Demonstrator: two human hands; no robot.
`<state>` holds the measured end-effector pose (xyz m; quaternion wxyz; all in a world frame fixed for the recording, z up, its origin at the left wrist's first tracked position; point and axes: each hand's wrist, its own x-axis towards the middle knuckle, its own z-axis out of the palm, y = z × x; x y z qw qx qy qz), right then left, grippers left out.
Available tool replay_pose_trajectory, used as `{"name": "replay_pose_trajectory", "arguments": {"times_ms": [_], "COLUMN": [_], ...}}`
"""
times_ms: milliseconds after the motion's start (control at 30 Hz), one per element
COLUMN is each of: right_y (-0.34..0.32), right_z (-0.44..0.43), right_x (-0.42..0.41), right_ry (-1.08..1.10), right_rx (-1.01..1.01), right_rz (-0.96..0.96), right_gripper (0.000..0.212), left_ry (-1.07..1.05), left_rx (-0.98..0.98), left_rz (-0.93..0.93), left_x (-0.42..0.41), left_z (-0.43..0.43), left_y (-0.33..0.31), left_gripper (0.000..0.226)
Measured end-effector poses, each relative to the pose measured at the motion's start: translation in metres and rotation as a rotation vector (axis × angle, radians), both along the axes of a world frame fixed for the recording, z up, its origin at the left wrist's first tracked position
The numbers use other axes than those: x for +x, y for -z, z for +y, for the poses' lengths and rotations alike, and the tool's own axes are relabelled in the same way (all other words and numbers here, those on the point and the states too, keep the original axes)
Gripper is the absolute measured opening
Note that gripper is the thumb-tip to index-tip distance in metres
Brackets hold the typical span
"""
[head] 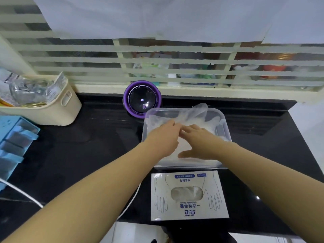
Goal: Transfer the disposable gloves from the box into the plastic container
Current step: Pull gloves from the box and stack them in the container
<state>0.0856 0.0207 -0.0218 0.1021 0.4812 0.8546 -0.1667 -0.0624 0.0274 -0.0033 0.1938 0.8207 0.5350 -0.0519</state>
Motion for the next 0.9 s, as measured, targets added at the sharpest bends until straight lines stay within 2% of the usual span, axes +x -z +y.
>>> {"name": "replay_pose_trajectory", "arguments": {"times_ms": [100, 200, 300, 400, 567, 667, 767, 833, 900], "right_y": [0.005, 0.018, 0.026, 0.025, 0.009, 0.006, 0.008, 0.013, 0.019], "right_z": [0.005, 0.006, 0.01, 0.012, 0.011, 0.009, 0.01, 0.012, 0.014], "right_x": [0.008, 0.005, 0.001, 0.003, 0.013, 0.013, 0.008, 0.006, 0.004], "right_ry": [0.063, 0.167, 0.232, 0.19, 0.151, 0.215, 0.225, 0.214, 0.205], "right_rx": [0.002, -0.137, -0.213, -0.184, 0.011, 0.022, 0.007, -0.068, -0.176], "right_rz": [-0.129, -0.188, -0.152, -0.151, -0.255, -0.332, -0.355, -0.333, -0.299], "right_gripper": [0.097, 0.104, 0.105, 0.108, 0.103, 0.102, 0.105, 0.107, 0.105], "left_ry": [0.034, 0.022, -0.014, -0.032, 0.048, 0.122, 0.215, 0.253, 0.249], "left_rx": [-0.043, -0.117, -0.203, -0.249, -0.17, -0.09, -0.098, -0.077, 0.039], "left_rz": [0.012, 0.102, 0.166, 0.232, 0.483, 0.707, 0.915, 0.92, 0.73], "left_x": [0.006, 0.015, 0.016, 0.013, 0.01, 0.013, 0.016, 0.022, 0.032], "left_z": [0.008, 0.015, 0.017, 0.016, 0.013, 0.012, 0.011, 0.012, 0.014], "left_y": [0.018, 0.029, 0.04, 0.047, 0.041, 0.032, 0.021, 0.012, 0.007], "left_gripper": [0.065, 0.084, 0.092, 0.094, 0.084, 0.071, 0.059, 0.055, 0.048]}}
